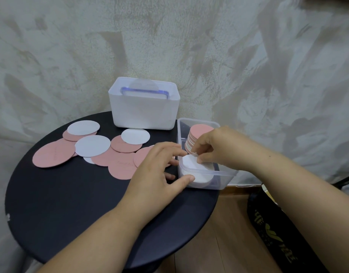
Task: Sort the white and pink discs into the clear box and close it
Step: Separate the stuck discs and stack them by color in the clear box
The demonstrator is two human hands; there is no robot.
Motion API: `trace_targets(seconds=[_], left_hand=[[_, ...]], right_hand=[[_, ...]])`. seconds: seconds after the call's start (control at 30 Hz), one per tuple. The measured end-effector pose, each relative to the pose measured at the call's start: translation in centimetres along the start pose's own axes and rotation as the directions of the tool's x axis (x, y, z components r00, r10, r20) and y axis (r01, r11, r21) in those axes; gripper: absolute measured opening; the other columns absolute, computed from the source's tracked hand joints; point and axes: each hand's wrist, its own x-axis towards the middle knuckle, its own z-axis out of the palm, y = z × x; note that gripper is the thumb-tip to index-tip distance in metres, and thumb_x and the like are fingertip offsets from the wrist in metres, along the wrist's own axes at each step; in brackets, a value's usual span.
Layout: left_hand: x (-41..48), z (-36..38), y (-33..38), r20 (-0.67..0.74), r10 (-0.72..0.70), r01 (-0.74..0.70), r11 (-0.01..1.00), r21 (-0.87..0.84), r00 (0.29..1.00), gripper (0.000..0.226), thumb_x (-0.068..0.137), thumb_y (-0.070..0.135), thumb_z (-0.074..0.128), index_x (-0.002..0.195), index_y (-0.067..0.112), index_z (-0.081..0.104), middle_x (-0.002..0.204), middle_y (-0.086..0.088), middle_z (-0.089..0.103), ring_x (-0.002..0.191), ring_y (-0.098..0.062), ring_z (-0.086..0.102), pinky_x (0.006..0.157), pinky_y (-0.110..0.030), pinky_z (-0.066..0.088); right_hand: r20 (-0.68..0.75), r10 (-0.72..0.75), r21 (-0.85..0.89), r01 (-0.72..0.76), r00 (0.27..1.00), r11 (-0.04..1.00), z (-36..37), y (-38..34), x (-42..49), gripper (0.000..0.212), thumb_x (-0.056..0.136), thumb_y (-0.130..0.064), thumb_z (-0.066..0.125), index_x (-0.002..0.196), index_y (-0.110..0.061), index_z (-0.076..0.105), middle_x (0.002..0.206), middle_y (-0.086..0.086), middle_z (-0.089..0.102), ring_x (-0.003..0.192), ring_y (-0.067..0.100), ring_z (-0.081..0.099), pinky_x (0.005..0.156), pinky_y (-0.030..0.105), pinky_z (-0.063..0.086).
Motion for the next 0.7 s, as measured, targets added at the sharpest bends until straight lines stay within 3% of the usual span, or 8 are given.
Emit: trace_targets(seconds=[0.13,0.23,0.33,0.43,0.53,0.6,0.7], left_hand=[[-0.5,-1.3,0.3,-0.031,-0.086,0.084,0.995,-0.055,0.996,0.039,0.076,0.016,0.074,0.105,0.037,0.057,0.109,0.019,0.055,0.101,0.004,0.054,0.077,-0.012,0.05],[-1.2,-3.9,-0.3,-0.161,-0.081,0.102,0.987,0.123,0.984,0.025,0.082,0.023,0.067,0.104,0.034,0.061,0.104,0.028,0.058,0.103,0.009,0.051,0.08,-0.007,0.043],[-2.0,-7.1,-1.3,-0.198,-0.07,0.147,0.9,0.41,0.978,0.029,0.086,0.024,0.062,0.114,0.03,0.061,0.111,0.034,0.05,0.107,0.01,0.045,0.085,-0.007,0.034],[-3.1,-9.0,-2.2,-0.03,-0.176,0.157,0.768,0.621,0.984,0.045,0.089,0.042,0.05,0.131,0.027,0.048,0.145,0.013,0.035,0.135,-0.009,0.029,0.106,-0.021,0.025],[-4.3,-9.1,-2.2,0.149,-0.275,0.101,0.72,0.686,0.95,0.077,0.074,0.066,0.015,0.14,0.031,0.035,0.153,0.012,0.02,0.141,-0.008,0.016,0.11,-0.02,0.014],[-5.0,-8.9,-1.9,0.198,-0.258,0.04,0.698,0.715,0.946,0.09,0.064,0.065,-0.001,0.141,0.033,0.033,0.152,0.014,0.022,0.141,-0.007,0.015,0.11,-0.019,0.006],[-6.1,-8.9,-1.8,0.129,-0.204,0.055,0.708,0.704,0.97,0.078,0.071,0.062,0.01,0.13,0.03,0.052,0.142,0.011,0.043,0.136,-0.013,0.035,0.105,-0.022,0.014]], right_hand=[[-0.098,-0.016,0.007,0.016,0.995,1.0,-0.6,-0.5,-1.1,0.019,0.085,-0.027,0.064,0.104,-0.026,0.068,0.088,-0.012,0.064,0.083,0.004,0.058,0.072,0.016,0.044],[-0.232,-0.018,0.142,0.052,0.973,0.989,-1.0,-2.1,-2.1,0.014,0.086,-0.03,0.062,0.098,-0.027,0.07,0.083,-0.013,0.064,0.078,0.001,0.059,0.071,0.017,0.046],[-0.317,-0.1,0.208,0.173,0.943,0.963,-0.3,-4.8,-2.3,0.016,0.087,-0.029,0.062,0.1,-0.027,0.07,0.091,-0.011,0.07,0.082,0.003,0.061,0.081,0.026,0.05],[-0.287,-0.175,0.231,0.246,0.942,0.941,1.4,-8.0,-2.0,0.02,0.089,-0.029,0.058,0.107,-0.027,0.067,0.105,-0.009,0.067,0.09,0.005,0.059,0.087,0.03,0.048],[-0.209,-0.239,0.187,0.278,0.948,0.942,4.2,-10.0,-1.2,0.034,0.093,-0.028,0.048,0.127,-0.025,0.053,0.133,-0.004,0.052,0.122,0.011,0.044,0.103,0.027,0.035],[-0.177,-0.203,0.174,0.234,0.963,0.957,6.1,-10.5,-0.8,0.044,0.096,-0.032,0.042,0.138,-0.02,0.039,0.147,0.0,0.034,0.136,0.014,0.026,0.11,0.029,0.024],[-0.131,-0.091,0.11,0.106,0.987,0.988,8.4,-10.1,-0.9,0.056,0.097,-0.04,0.036,0.146,-0.018,0.021,0.156,0.006,0.011,0.144,0.018,0.004,0.117,0.034,0.009]])
